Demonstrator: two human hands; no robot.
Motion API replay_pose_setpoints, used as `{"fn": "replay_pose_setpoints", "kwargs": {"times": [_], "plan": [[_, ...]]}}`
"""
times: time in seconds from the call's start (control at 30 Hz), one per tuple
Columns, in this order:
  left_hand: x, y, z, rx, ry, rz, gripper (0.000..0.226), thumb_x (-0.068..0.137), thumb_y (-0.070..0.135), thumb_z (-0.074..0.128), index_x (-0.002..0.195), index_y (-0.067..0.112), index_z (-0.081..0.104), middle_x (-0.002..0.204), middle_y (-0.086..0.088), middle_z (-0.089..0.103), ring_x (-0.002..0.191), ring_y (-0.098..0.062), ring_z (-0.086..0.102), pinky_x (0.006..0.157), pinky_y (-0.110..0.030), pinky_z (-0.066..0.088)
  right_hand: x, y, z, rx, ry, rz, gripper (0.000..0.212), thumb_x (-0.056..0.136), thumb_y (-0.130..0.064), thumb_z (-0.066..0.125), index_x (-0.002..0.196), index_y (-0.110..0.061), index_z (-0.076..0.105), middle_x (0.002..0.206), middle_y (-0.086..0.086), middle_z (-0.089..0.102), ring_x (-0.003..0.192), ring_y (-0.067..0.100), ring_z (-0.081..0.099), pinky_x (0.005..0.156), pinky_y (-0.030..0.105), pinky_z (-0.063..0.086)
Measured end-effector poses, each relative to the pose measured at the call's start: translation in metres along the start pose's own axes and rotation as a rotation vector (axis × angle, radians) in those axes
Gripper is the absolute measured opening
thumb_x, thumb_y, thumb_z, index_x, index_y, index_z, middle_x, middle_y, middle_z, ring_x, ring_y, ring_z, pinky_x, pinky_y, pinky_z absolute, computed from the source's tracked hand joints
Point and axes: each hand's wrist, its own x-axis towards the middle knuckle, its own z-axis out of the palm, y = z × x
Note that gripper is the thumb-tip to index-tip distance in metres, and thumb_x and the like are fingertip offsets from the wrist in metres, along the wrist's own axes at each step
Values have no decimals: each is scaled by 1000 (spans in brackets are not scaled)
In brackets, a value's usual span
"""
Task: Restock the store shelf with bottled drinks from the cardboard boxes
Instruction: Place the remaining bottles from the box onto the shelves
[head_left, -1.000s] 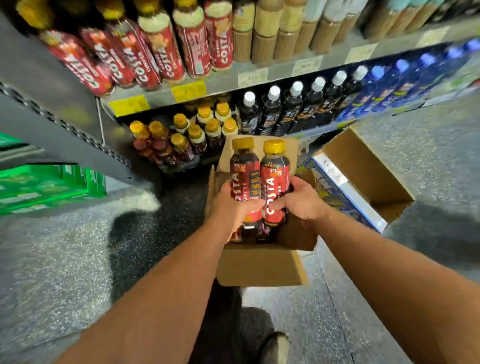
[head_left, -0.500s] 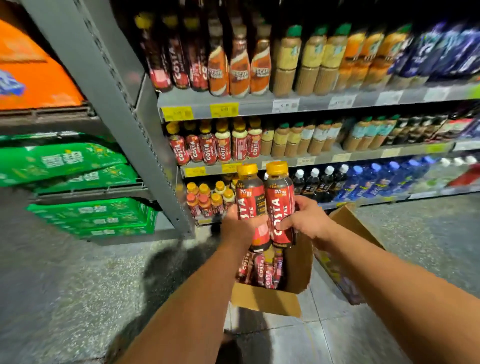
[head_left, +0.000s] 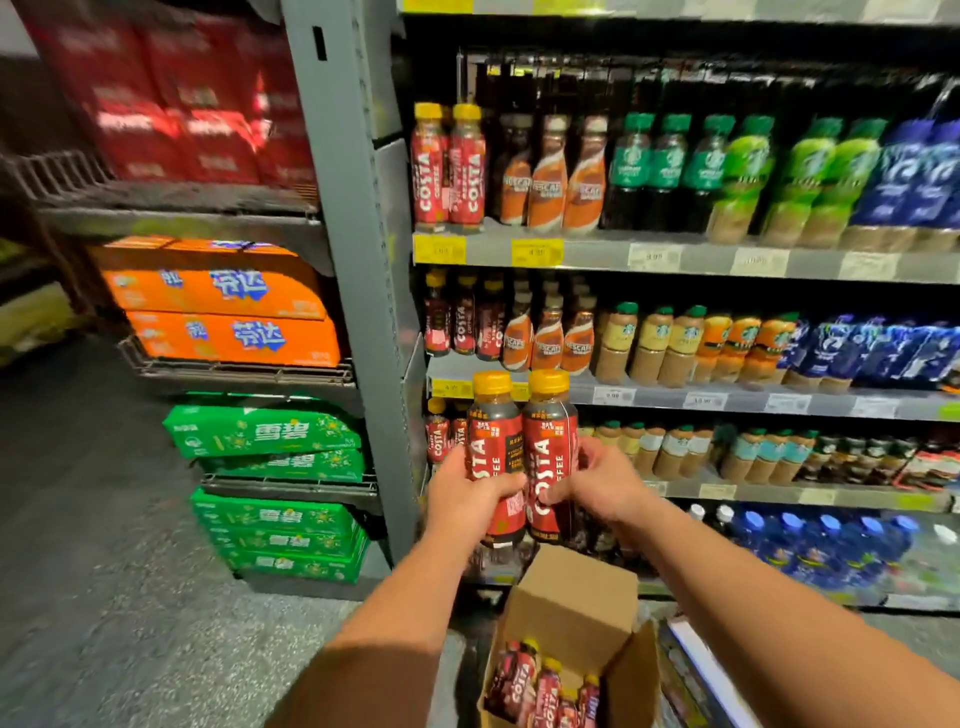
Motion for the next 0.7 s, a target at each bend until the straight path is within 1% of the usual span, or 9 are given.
{"fn": "replay_pose_setpoints", "kwargs": {"times": [0.03, 0.1, 0.13, 0.23, 0.33, 0.47, 0.53, 0.6, 0.7], "plan": [[0, 8, -2, -4, 15, 12, 41, 65, 14, 83, 98, 24, 60, 95, 2, 72, 86, -17, 69, 80, -39, 55, 0, -9, -1, 0, 2, -17, 46, 63, 9, 77, 100, -13, 63, 94, 4, 71, 91, 23, 66, 76, 33, 51], [1, 24, -5, -12, 41, 39, 41, 65, 15, 84, 97, 22, 61, 94, 2, 72, 84, -16, 69, 76, -35, 54, 0, -26, -4, -16, 2, -45, 46, 62, 8, 78, 101, -12, 64, 95, 5, 71, 92, 22, 66, 82, 36, 52], [3, 31, -5, -16, 51, 51, 40, 65, 16, 84, 98, 22, 61, 93, 3, 72, 84, -15, 68, 74, -33, 54, 2, -32, -6, -19, 5, -58, 47, 61, 8, 78, 102, -11, 64, 95, 5, 72, 92, 23, 66, 83, 36, 52], [9, 48, -2, -18, 73, 72, 40, 67, 17, 82, 99, 24, 60, 95, 5, 70, 86, -14, 67, 76, -32, 52, 9, -45, -12, 2, 16, -81, 48, 60, 9, 78, 101, -11, 66, 92, 3, 72, 90, 22, 67, 77, 31, 52], [19, 57, 3, -37, 75, 78, 39, 68, 15, 82, 100, 23, 60, 95, 5, 70, 87, -14, 66, 78, -33, 51, 20, -52, -17, 4, 23, -95, 50, 59, 10, 77, 101, -12, 65, 93, 4, 73, 91, 22, 67, 81, 34, 53], [39, 60, 3, -61, 65, 87, 36, 69, 12, 81, 94, 27, 61, 93, 5, 70, 85, -12, 66, 72, -28, 50, 41, -53, -15, -4, 40, -104, 49, 59, 9, 77, 100, -15, 65, 93, 2, 73, 92, 21, 67, 81, 36, 53], [54, 60, 2, -49, 70, 87, 35, 69, 12, 81, 93, 27, 61, 94, 4, 70, 86, -13, 66, 77, -32, 52, 56, -54, -9, 1, 47, -111, 51, 60, 10, 77, 104, -13, 64, 95, 4, 72, 93, 23, 67, 86, 41, 53], [72, 59, 0, -33, 82, 85, 34, 70, 12, 81, 95, 24, 62, 94, 2, 70, 87, -15, 66, 81, -34, 51, 75, -54, -3, 3, 60, -116, 52, 61, 12, 76, 106, -11, 63, 96, 6, 72, 93, 24, 67, 89, 44, 52], [106, 56, -5, -31, 104, 77, 35, 69, 10, 82, 98, 17, 65, 96, -2, 70, 88, -18, 66, 82, -35, 52, 110, -59, 9, 6, 66, -119, 52, 61, 14, 75, 107, -9, 63, 95, 5, 72, 92, 24, 67, 86, 41, 53]]}}
